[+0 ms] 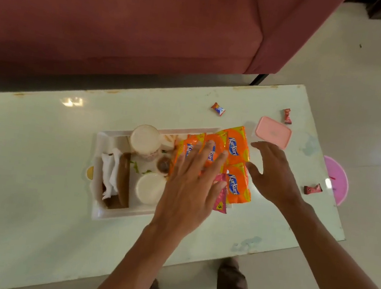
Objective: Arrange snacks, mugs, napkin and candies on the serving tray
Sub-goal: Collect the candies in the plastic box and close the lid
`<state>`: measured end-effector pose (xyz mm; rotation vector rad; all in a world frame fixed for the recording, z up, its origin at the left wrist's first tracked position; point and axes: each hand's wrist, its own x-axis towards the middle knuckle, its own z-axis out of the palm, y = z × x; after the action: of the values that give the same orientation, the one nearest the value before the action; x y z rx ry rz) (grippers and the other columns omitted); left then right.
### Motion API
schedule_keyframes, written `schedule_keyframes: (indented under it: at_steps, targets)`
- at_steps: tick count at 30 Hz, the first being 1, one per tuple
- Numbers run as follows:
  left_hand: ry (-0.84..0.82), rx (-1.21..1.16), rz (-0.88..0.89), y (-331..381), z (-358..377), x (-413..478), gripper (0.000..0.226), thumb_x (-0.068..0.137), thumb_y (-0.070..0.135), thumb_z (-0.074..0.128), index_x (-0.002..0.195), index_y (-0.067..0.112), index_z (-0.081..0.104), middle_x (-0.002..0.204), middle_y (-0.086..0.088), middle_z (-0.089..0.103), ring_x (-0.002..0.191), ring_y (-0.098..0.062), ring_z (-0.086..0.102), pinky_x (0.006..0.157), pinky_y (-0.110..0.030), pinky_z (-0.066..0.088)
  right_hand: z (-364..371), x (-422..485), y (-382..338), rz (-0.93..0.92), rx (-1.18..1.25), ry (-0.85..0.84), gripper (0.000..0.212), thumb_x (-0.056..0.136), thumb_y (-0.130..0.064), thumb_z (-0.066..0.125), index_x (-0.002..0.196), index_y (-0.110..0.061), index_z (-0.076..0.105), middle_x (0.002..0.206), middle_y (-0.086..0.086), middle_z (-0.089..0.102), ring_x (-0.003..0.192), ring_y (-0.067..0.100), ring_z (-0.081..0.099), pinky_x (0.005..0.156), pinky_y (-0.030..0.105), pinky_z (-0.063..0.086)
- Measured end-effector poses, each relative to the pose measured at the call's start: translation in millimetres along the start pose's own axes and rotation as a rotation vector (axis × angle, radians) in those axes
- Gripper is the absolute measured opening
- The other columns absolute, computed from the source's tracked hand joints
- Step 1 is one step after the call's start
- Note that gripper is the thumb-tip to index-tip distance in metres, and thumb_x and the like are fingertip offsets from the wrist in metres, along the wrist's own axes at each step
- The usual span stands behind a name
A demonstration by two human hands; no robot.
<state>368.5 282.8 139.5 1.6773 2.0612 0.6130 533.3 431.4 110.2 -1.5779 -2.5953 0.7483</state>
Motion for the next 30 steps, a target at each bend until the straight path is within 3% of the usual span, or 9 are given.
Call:
schedule_keyframes:
  at_steps: [5, 10, 14, 20, 26, 30]
  targets:
    - [0.011, -0.024, 0.005, 45.8, 47.1, 28.2, 0.051, 0.104, 0.038, 0.043, 0.152, 0.020, 0.041, 0.163, -0.008, 0.033, 0.153, -0.027, 0.023, 0.121, -0.051, 0.025, -16.4, 35.8, 82.0, -0.009, -0.135, -0.064, 0.075, 0.082, -0.010, 0.076, 0.148, -0.005, 0.041, 0.151, 0.022, 0.039, 0.135, 0.044, 0.035, 0.099, 0.057, 0.045]
    - [0.039, -0.203, -0.157, 86.6, 89.6, 63.9, 0.049, 0.104, 0.035, 0.046, 0.151, 0.021, 0.043, 0.162, -0.004, 0.034, 0.152, -0.019, 0.025, 0.122, -0.034, 0.024, -33.0, 78.1, 145.2, -0.168, -0.282, -0.141, 0.092, 0.076, -0.021, 0.083, 0.154, -0.024, 0.034, 0.158, 0.016, 0.026, 0.140, 0.041, 0.026, 0.092, 0.058, 0.048]
    - [0.105, -0.452, -0.374, 103.9, 111.0, 88.5, 0.045, 0.104, 0.029, 0.050, 0.147, 0.017, 0.048, 0.157, -0.003, 0.043, 0.149, -0.015, 0.031, 0.120, -0.037, 0.029, -33.7, 103.8, 166.0, -0.286, -0.276, -0.206, 0.085, 0.076, -0.024, 0.083, 0.150, -0.025, 0.041, 0.158, 0.019, 0.024, 0.141, 0.043, 0.024, 0.095, 0.059, 0.047]
    - [0.143, -0.496, -0.454, 116.0, 123.6, 97.8, 0.039, 0.104, 0.025, 0.052, 0.141, 0.016, 0.054, 0.149, -0.001, 0.053, 0.141, -0.013, 0.043, 0.115, -0.031, 0.036, -26.0, 119.7, 179.6, -0.382, -0.150, -0.283, 0.070, 0.074, -0.017, 0.085, 0.137, -0.017, 0.056, 0.155, 0.018, 0.031, 0.130, 0.045, 0.041, 0.094, 0.051, 0.050]
    - [0.147, -0.576, -0.513, 118.1, 130.3, 89.2, 0.034, 0.103, 0.024, 0.054, 0.134, 0.016, 0.060, 0.138, 0.002, 0.061, 0.130, -0.010, 0.053, 0.109, -0.034, 0.045, -20.2, 117.3, 179.9, -0.362, -0.166, -0.183, 0.051, 0.074, -0.026, 0.085, 0.121, -0.017, 0.065, 0.148, 0.014, 0.045, 0.122, 0.041, 0.047, 0.083, 0.049, 0.054]
    - [0.114, -0.637, -0.575, 119.8, 135.4, 87.6, 0.033, 0.102, 0.025, 0.054, 0.133, 0.017, 0.061, 0.138, 0.002, 0.062, 0.130, -0.012, 0.054, 0.107, -0.038, 0.048, -16.7, 102.8, 175.9, -0.261, -0.124, -0.124, 0.055, 0.071, -0.040, 0.081, 0.120, -0.023, 0.062, 0.137, 0.007, 0.057, 0.109, 0.035, 0.055, 0.077, 0.041, 0.053]
